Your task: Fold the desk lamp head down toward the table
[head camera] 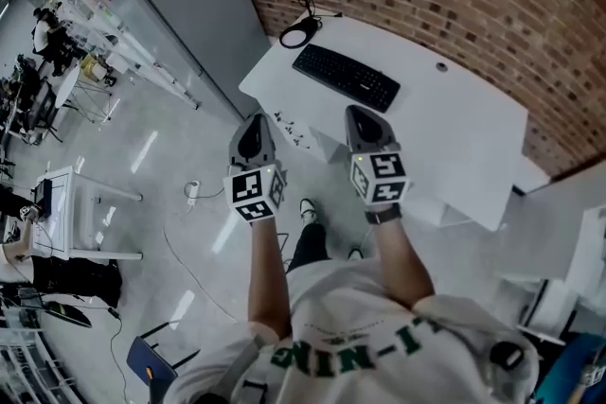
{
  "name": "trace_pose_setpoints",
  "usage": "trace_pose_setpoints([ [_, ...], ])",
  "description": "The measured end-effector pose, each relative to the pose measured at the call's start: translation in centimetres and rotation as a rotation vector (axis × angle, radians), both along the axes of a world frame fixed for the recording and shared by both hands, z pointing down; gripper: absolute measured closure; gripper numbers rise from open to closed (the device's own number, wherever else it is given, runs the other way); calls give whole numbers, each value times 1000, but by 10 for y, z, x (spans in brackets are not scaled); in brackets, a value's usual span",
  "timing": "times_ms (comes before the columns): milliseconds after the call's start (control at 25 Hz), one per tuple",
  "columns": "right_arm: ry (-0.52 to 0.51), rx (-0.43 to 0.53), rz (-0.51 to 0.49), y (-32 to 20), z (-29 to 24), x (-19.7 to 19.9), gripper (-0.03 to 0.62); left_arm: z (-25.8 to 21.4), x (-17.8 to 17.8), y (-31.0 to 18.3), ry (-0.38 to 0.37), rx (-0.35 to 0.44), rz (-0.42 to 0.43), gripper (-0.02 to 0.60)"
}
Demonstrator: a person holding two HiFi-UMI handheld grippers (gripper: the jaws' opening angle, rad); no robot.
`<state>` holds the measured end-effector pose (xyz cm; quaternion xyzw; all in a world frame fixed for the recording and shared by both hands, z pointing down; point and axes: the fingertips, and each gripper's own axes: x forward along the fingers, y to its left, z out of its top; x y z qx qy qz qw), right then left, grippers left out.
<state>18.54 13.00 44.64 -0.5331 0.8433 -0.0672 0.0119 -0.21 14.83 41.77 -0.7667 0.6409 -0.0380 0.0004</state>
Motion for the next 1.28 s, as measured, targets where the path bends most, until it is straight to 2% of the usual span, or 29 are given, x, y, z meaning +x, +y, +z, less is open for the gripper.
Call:
trace_pose_setpoints([
  [200,34,1,-27,-53,3,-32,591,3,-17,-62,26,15,19,580],
  [440,79,36,-73,-130,-24,-79,589,-15,-45,-151,65,38,52,580],
  [760,107,1,-119,-216,-14,-149,589,-5,-113,-243,130,26,24,580],
  [1000,104,-17,-102,-272,-7,-190,591,5,-153,-291,147,16,46,580],
  [1280,131,-71,-99,-311,13,-220,591,29,-174,-326,164,-34,79,580],
])
